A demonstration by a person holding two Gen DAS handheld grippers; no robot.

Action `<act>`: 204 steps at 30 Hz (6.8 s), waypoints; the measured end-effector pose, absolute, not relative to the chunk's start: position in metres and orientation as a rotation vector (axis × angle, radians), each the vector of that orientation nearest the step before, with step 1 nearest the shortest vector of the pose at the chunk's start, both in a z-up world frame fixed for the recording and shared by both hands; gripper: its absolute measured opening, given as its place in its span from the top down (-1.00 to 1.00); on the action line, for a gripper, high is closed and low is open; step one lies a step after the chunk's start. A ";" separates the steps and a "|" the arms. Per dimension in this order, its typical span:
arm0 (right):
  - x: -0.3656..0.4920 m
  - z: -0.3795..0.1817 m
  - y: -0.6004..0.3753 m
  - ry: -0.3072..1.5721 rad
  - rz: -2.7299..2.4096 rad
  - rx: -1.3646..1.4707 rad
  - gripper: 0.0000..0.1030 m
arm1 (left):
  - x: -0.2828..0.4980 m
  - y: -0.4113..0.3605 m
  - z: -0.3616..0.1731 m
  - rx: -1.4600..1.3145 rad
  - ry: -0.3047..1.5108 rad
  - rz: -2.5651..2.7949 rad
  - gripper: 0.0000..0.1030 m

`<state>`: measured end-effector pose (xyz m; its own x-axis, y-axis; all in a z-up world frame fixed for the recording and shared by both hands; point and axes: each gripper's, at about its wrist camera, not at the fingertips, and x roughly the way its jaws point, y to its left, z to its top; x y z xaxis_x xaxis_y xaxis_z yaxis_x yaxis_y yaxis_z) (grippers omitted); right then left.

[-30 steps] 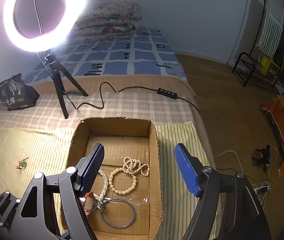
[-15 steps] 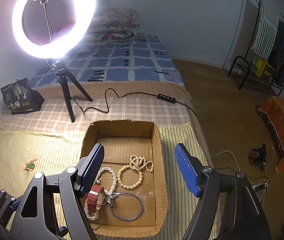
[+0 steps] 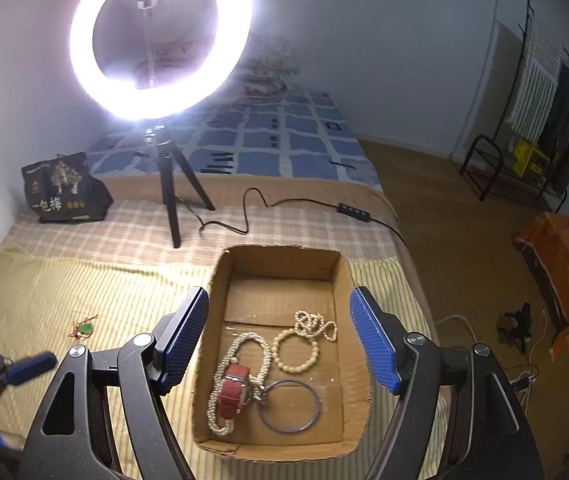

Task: Organize jewelry
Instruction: 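Withdraw both tools from the box toward the jade pendant, then move the right tool to the jade pendant while the left tool approaches another pearl stud, then grasp the green jade pendant with the right tool while the left tool grasps the pearl stud, then carry the jade pendant and pearl stud into the cardboard box with both tools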

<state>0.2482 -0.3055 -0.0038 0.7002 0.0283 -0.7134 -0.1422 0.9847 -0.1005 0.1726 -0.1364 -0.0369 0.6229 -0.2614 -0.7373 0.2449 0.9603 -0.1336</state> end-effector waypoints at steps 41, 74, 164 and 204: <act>0.250 -0.135 -0.122 1.064 0.627 -0.272 0.23 | 0.209 0.059 -0.105 -0.135 1.022 -0.170 0.36; 0.271 -0.198 -0.079 1.029 0.745 -0.475 0.58 | 0.218 0.053 -0.137 -0.069 1.101 -0.269 0.51; 0.338 -0.196 -0.083 1.133 0.835 -0.551 0.71 | 0.253 0.002 -0.180 0.063 1.057 -0.266 0.84; 0.224 -0.073 -0.257 0.943 0.529 -0.284 0.72 | 0.213 -0.087 -0.073 -0.015 0.845 -0.407 0.84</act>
<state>0.2245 -0.2573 -0.0731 0.4737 0.3047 -0.8263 -0.5460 0.8378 -0.0041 0.2134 -0.0871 -0.0729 0.5917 -0.3559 -0.7233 0.3441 0.9229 -0.1726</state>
